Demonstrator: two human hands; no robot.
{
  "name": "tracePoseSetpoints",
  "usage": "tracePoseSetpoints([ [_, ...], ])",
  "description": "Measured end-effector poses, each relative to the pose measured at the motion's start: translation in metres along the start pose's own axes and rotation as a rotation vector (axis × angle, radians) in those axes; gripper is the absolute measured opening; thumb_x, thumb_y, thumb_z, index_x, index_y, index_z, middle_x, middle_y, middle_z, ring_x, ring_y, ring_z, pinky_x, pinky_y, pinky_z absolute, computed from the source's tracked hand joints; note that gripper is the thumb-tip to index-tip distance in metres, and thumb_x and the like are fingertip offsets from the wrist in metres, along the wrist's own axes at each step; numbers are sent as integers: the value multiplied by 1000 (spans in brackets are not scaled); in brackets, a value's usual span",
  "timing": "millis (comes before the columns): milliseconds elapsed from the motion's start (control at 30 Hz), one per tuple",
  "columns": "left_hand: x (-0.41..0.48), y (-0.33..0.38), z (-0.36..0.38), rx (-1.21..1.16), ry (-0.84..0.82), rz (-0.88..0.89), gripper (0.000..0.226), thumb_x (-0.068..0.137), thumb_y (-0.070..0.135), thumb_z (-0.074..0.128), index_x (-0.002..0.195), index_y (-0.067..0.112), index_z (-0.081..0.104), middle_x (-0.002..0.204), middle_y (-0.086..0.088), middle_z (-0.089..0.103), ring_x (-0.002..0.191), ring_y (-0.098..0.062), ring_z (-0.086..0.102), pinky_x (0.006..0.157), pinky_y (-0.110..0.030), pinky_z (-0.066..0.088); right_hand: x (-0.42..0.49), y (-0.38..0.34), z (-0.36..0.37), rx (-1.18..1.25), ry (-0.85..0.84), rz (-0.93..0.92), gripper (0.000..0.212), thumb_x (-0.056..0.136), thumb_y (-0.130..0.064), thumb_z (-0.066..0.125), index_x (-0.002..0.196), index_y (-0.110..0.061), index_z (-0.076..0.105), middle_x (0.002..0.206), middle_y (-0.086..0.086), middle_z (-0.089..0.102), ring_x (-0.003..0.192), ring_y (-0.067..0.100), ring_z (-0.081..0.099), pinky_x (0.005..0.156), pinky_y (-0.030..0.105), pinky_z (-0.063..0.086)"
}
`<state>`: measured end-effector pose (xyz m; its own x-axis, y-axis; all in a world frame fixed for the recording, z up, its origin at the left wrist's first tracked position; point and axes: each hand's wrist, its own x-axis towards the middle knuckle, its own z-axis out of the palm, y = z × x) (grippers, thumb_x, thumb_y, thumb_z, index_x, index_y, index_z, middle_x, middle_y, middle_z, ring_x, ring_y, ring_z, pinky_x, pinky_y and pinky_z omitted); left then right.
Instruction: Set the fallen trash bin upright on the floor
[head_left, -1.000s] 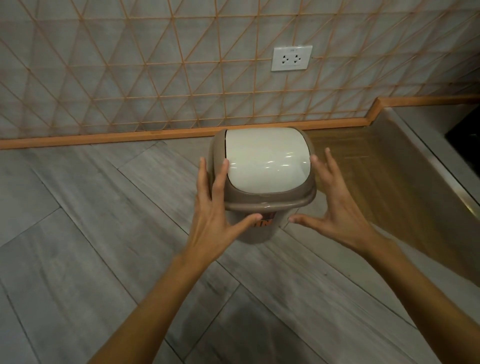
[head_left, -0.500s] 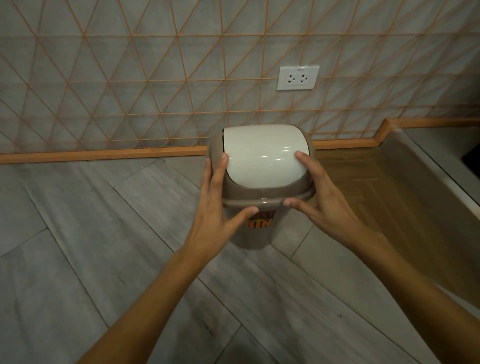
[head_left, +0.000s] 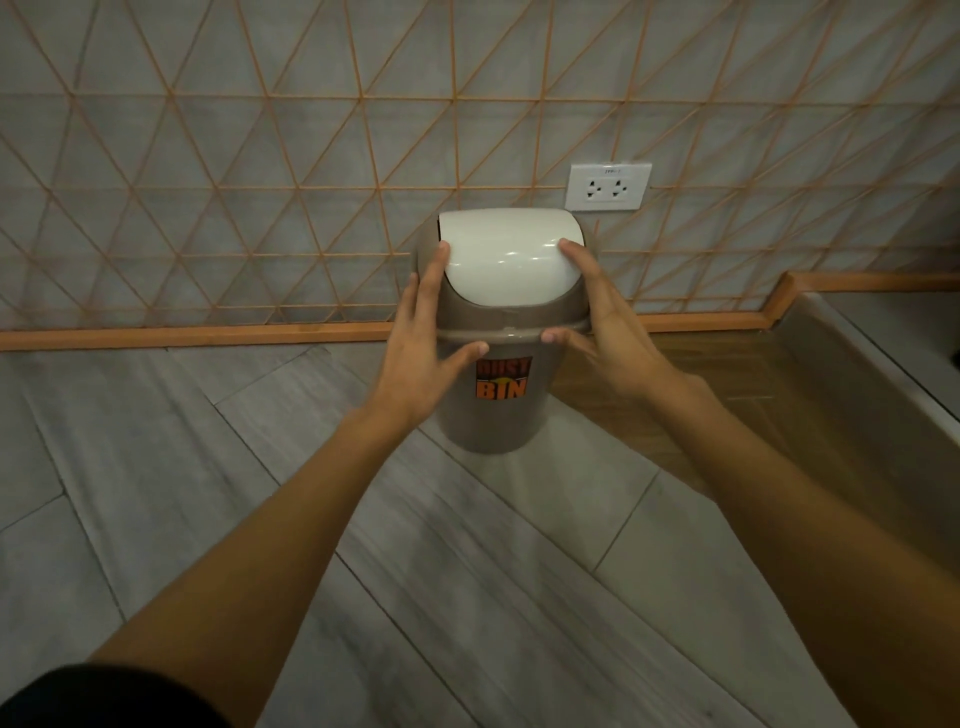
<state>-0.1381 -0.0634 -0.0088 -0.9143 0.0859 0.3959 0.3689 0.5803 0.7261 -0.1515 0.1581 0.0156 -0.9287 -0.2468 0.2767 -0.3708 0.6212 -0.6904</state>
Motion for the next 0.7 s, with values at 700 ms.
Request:
tracePoseSetpoints([
  [700, 60, -5, -26, 301, -287, -175, 120, 87, 2, 61, 134, 53, -37, 157, -26, 20, 119, -43, 54, 91, -50, 49, 50, -17, -2, -310, -159, 228, 108, 93, -8, 56, 133, -59, -29, 159, 24, -2, 127, 46, 45, 107, 61, 34],
])
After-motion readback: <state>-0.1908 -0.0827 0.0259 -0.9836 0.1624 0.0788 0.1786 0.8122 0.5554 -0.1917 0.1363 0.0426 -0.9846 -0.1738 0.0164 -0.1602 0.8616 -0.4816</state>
